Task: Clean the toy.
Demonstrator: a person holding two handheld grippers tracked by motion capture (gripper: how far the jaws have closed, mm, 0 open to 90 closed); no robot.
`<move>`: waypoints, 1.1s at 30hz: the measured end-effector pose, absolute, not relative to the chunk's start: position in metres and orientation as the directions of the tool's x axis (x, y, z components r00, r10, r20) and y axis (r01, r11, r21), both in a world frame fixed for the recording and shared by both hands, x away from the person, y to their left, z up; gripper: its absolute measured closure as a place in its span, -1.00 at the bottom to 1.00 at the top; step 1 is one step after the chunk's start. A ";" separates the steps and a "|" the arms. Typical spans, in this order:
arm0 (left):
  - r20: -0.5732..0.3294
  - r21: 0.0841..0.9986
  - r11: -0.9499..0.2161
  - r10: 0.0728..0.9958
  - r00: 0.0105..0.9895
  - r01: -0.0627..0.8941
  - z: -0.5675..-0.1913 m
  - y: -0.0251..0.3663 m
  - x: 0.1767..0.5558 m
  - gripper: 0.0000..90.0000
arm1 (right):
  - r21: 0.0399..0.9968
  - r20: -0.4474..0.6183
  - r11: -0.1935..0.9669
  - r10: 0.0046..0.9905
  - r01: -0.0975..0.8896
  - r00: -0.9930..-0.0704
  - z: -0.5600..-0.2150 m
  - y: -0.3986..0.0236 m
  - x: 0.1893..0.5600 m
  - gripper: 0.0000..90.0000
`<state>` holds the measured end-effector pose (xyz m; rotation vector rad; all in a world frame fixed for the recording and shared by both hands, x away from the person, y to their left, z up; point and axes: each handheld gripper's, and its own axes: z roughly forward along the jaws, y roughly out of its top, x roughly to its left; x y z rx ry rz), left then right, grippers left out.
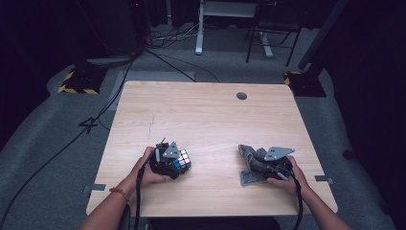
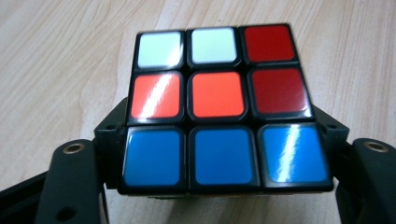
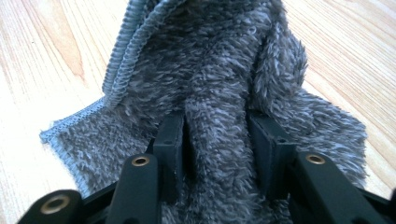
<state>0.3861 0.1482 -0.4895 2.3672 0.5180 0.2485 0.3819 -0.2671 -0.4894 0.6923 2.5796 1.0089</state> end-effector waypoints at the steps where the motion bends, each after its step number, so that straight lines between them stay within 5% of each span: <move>1: 0.038 0.669 -0.681 0.429 0.902 0.296 -0.489 0.148 0.386 -0.34 | 0.695 -0.089 0.640 0.529 0.327 -0.844 -0.489 -0.267 0.382 0.27; 14: 0.104 0.667 -0.689 0.464 0.880 0.284 -0.478 0.154 0.378 -0.66 | 0.700 -0.101 0.628 0.559 0.341 -0.823 -0.482 -0.268 0.378 -0.36; 33: 0.219 0.662 -0.706 0.505 0.835 0.254 -0.457 0.163 0.355 -0.62 | 0.728 -0.135 0.619 0.550 0.294 -0.824 -0.454 -0.271 0.365 -0.43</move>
